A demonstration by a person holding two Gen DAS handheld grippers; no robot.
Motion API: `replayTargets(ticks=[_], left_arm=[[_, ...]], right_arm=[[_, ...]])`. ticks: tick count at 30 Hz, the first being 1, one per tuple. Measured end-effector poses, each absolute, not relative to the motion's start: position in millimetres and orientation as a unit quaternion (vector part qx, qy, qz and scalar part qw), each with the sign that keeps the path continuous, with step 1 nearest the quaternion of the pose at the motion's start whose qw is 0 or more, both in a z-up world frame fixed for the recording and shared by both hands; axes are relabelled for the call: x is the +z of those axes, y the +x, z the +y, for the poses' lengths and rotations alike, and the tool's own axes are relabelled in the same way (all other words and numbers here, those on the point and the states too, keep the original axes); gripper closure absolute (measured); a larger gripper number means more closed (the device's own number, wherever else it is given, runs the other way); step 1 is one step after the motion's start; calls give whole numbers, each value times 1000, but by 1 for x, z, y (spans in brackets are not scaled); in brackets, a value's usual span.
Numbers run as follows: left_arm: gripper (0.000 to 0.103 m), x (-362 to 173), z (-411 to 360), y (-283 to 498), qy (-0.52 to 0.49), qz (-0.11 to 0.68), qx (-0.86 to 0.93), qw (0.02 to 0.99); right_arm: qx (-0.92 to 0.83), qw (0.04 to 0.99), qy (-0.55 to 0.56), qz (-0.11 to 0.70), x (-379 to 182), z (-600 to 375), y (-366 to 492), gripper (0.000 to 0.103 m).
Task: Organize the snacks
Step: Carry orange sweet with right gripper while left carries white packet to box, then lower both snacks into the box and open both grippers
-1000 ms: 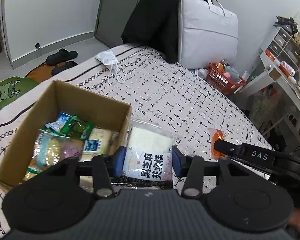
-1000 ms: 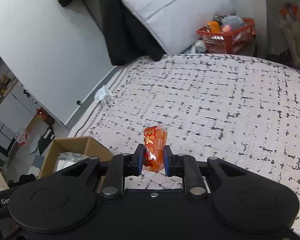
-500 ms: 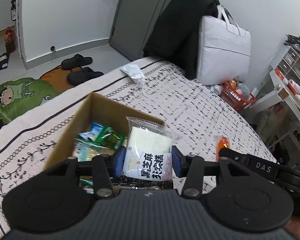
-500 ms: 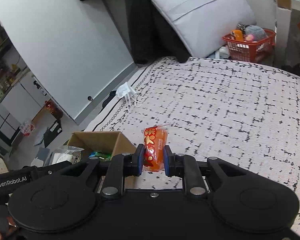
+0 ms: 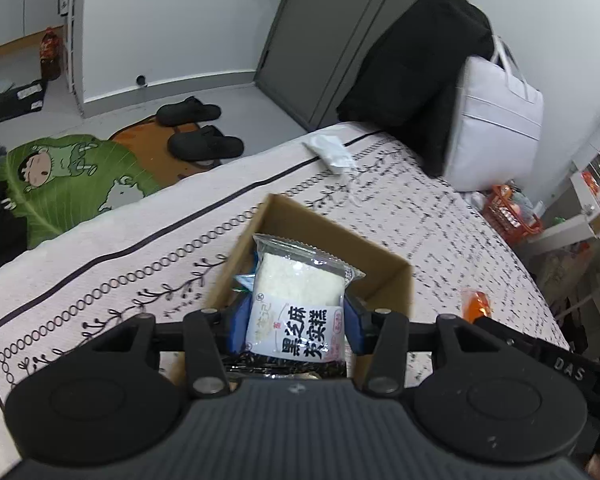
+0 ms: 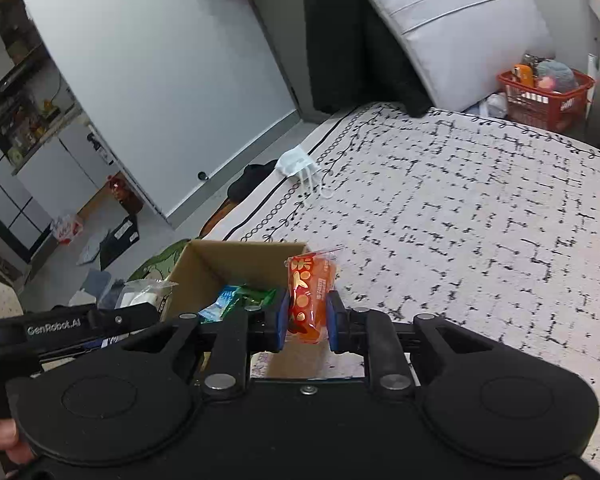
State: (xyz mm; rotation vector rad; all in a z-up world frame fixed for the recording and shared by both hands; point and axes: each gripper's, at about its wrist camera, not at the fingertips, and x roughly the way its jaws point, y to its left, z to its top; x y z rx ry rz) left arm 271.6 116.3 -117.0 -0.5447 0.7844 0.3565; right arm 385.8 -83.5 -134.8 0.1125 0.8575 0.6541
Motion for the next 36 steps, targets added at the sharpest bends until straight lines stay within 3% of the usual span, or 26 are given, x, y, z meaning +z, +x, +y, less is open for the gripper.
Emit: replayTargets(ticks=[15,24,28,36], left_arm=[[53,-139,136,284,-300,383,134,863],[50,-115,144,279,-291,366,133,874],[50,-109,147,270,-286,370,139,873],[37,-95,144,248,-285,375,134,872]], right_arm=[[330,840,44,428,-146,-40,383,84],[332,846,50,413,-138,-25,380,84],[318,853,56,410,-136,-24,375,74],[296,866,54,399,-118,-37,358,73]])
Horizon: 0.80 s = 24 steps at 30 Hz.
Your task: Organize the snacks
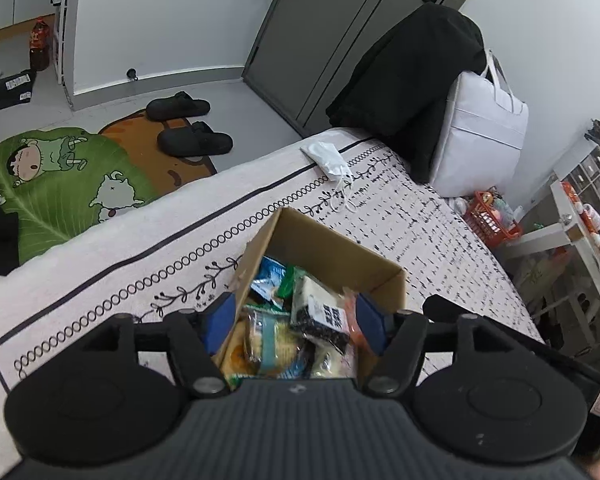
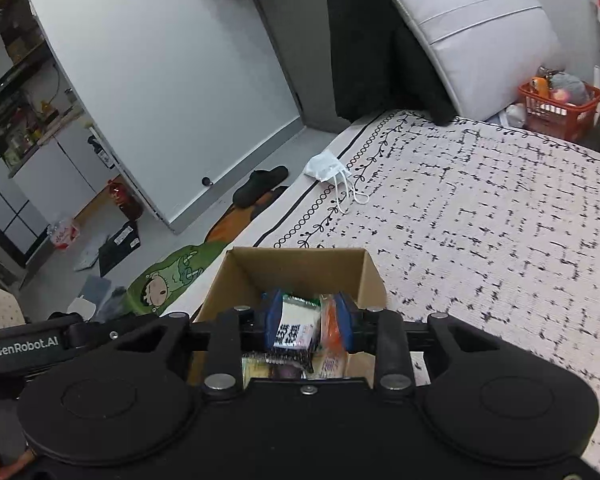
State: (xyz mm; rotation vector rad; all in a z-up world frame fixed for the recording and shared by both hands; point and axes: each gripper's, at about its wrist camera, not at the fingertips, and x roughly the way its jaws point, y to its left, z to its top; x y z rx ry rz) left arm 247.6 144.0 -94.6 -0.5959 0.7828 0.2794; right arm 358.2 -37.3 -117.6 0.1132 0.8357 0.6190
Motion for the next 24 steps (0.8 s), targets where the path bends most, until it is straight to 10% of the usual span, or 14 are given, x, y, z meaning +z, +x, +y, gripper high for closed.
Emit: replayTargets(ticks=[7,24], left_arm=[[23,-80,140,225,-287,377,137,870],[0,-36,108,166,-253,360,126,889]], right_arm=[[299,861,49,408,-102,-43,332,71],[272,888,54,366,-54,-93,269,15]])
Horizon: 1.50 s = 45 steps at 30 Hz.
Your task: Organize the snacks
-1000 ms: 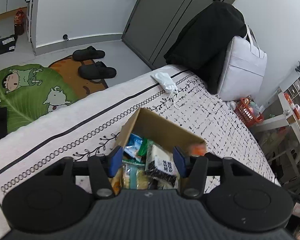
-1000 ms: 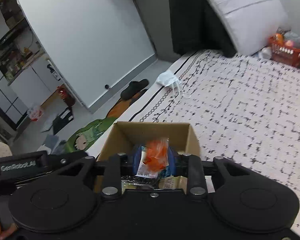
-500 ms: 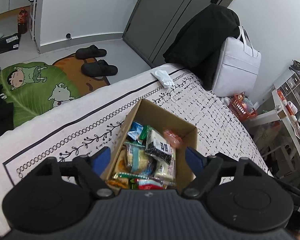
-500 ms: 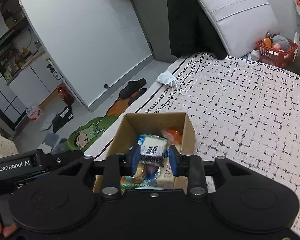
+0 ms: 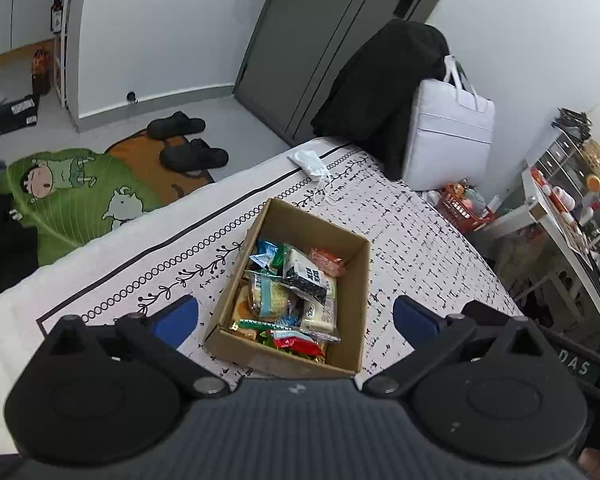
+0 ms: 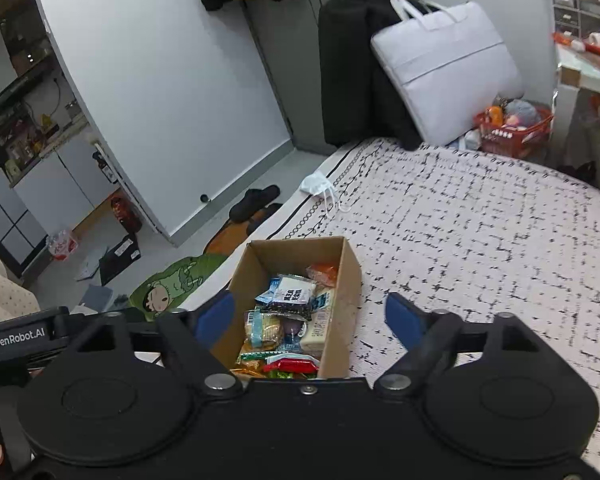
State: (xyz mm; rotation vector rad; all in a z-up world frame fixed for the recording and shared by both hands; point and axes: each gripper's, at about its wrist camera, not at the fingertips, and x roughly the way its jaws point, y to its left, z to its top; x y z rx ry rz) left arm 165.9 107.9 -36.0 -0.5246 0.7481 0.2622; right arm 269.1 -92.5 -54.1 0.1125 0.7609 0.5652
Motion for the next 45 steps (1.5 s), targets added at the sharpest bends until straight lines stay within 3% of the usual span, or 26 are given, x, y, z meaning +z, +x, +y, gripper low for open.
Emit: replayTargets(ticks=[4,8,45], left_arm=[[0,-25,98,151,-246,353,122,895],[0,-14,87,137,-236,342,116,902],[0,18,3,26,-153,311,71,935]], right_arm=[[272,892,58,357,-45,-104,255,5],[270,896,62,349,-38,-116,241,2],[248,924,34,290,-15,-209,113,0]])
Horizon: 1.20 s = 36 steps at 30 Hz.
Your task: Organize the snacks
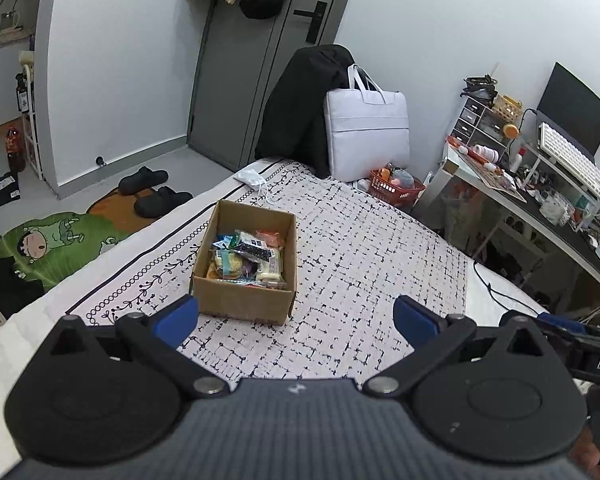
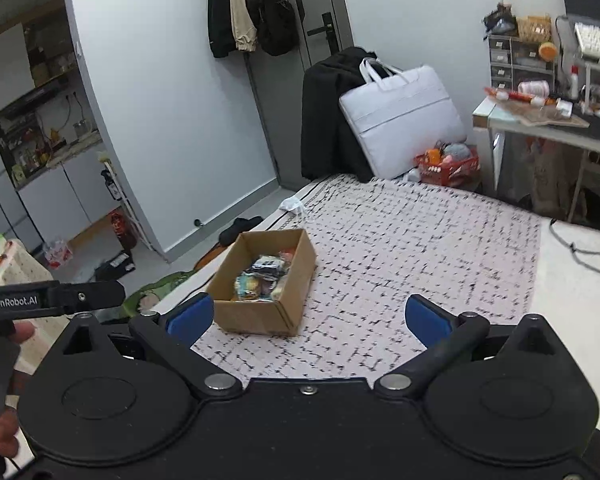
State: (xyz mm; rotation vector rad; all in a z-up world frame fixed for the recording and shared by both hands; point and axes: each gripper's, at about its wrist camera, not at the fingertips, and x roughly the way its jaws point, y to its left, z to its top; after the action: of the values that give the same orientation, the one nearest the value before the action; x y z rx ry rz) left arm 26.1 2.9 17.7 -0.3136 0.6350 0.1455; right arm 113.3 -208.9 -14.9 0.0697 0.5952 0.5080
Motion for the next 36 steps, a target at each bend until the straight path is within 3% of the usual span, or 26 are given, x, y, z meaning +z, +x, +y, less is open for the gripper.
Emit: replayTargets(ticks=[36], left_arm=[[0,25,6,-33,-106,293,80,947]], right_arm=[[262,922,6,286,-8,-197,60,0]])
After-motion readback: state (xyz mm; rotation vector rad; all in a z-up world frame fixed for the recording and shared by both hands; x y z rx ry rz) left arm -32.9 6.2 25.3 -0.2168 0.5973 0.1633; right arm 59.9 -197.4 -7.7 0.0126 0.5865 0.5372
